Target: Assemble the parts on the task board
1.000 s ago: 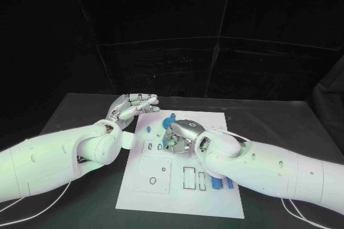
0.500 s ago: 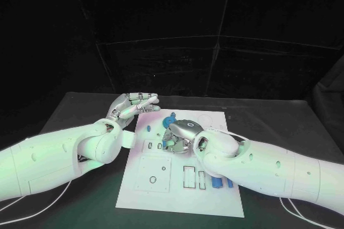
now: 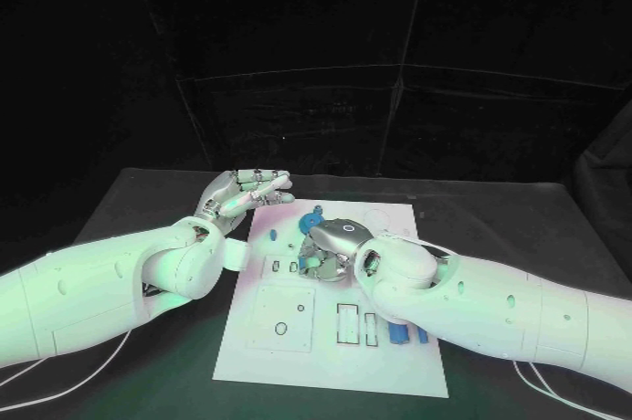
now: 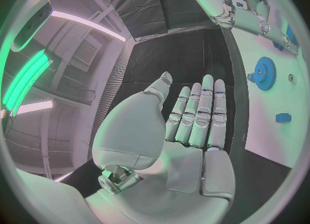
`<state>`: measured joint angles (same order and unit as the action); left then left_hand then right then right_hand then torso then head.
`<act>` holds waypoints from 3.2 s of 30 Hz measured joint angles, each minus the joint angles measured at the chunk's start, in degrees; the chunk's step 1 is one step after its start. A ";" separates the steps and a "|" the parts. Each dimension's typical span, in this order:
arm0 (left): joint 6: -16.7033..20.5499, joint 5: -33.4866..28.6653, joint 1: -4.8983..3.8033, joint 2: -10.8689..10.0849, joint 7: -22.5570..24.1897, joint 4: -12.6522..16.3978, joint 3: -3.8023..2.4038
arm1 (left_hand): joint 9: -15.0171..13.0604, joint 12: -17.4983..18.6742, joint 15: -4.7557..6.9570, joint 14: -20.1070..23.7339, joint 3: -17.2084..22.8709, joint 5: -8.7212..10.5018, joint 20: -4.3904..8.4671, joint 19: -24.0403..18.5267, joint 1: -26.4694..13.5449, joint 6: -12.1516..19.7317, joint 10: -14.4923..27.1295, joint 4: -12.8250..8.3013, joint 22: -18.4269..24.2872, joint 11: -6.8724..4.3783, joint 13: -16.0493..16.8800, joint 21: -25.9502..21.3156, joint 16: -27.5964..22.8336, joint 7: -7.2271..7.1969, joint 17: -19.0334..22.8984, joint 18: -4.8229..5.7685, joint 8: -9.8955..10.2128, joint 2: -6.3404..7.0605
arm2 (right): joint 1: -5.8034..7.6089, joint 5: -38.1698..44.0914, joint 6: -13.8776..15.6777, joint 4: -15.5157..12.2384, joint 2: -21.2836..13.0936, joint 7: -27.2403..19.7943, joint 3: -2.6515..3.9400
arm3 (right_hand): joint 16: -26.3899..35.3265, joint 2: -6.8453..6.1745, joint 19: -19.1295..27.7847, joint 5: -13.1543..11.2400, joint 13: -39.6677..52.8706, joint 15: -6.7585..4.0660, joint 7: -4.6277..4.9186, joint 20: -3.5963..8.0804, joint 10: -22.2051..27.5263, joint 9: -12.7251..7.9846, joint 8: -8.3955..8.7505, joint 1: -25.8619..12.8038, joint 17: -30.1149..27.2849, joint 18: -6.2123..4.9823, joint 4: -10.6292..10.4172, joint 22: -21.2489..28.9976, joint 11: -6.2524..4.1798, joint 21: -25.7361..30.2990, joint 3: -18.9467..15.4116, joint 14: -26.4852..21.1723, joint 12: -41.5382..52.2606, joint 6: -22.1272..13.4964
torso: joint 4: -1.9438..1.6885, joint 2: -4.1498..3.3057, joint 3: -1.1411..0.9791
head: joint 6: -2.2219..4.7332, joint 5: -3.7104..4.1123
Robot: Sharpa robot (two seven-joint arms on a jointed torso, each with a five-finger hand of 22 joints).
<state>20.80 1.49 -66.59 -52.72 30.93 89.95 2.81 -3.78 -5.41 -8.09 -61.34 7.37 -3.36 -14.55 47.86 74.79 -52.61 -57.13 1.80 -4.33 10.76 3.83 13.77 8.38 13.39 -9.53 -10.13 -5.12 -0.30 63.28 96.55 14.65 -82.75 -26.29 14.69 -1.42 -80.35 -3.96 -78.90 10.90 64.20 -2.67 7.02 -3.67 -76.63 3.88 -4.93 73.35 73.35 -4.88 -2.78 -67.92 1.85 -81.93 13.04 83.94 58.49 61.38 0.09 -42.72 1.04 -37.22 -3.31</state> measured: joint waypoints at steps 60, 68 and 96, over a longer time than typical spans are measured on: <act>-25.64 52.57 -8.78 8.28 -46.37 -8.69 3.91 | -22.21 -58.06 12.62 -22.63 -14.43 0.00 13.10 36.25 -12.93 -3.77 -16.07 11.11 -62.86 -11.80 53.30 62.90 81.44 -10.55 -65.41 5.76 -25.98 -5.24 | 7.97 -38.43 9.78 -11.20 -28.17 -22.72 -0.01 | 7.34 -0.78 4.16 5.19 -10.33 1.44 1.16 -1.35 6.48 0.44 -0.17 2.14 -8.21 0.01 -4.50 8.49 1.04 4.83 -13.27 0.21 -9.46 -7.01 | -0.09 3.73 -1.19 | -1.89 -0.15; -28.06 57.18 -9.77 11.89 -48.36 -11.66 5.68 | -25.55 -59.77 12.72 -22.72 -16.31 0.00 13.10 36.25 -13.60 -2.62 -16.48 11.88 -65.35 -12.21 55.30 64.38 81.44 -10.87 -65.41 5.76 -28.44 -5.90 | 7.97 -39.29 8.99 -10.15 -27.85 -22.10 -0.01 | 7.55 -0.55 4.16 5.84 -10.45 1.44 0.96 -1.35 6.40 0.43 -0.38 2.37 -8.24 -0.06 -4.50 8.64 1.12 4.84 -13.27 0.21 -9.46 -6.81 | -0.13 4.04 -1.46 | -2.31 -0.49; -34.19 60.84 -10.02 17.05 -50.24 -16.65 7.65 | -27.50 -60.99 12.92 -22.52 -17.56 0.22 13.31 36.03 -14.12 -2.14 -16.89 11.86 -66.98 -12.19 56.56 65.35 81.43 -10.94 -65.39 5.75 -29.69 -5.97 | 7.98 -39.52 7.47 -8.47 -26.71 -20.52 -0.03 | 7.94 -0.55 4.39 6.09 -10.96 1.44 0.96 -1.12 6.41 0.41 -0.38 2.36 -8.73 -0.90 -4.73 9.20 1.13 5.28 -13.49 0.21 -9.46 -6.81 | -0.07 3.78 -1.32 | -3.25 -0.75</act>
<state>-13.39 62.33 -76.61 -35.67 -19.31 73.31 10.47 -31.28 -66.40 4.82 -83.86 -10.19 -3.14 -1.24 83.89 60.67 -54.75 -74.02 13.66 -71.32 -1.44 60.38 79.12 89.82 2.45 -74.92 -4.38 -34.82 -6.26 71.26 57.02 22.12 -91.21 -53.00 -5.83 -1.45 -72.41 -4.50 -74.51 16.99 53.24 -1.23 7.98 -4.78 -70.22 4.30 -5.31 75.71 64.62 -5.78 -7.51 -58.71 2.97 -76.65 -0.45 84.14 49.03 54.57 0.02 -38.94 -0.29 -40.47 -4.06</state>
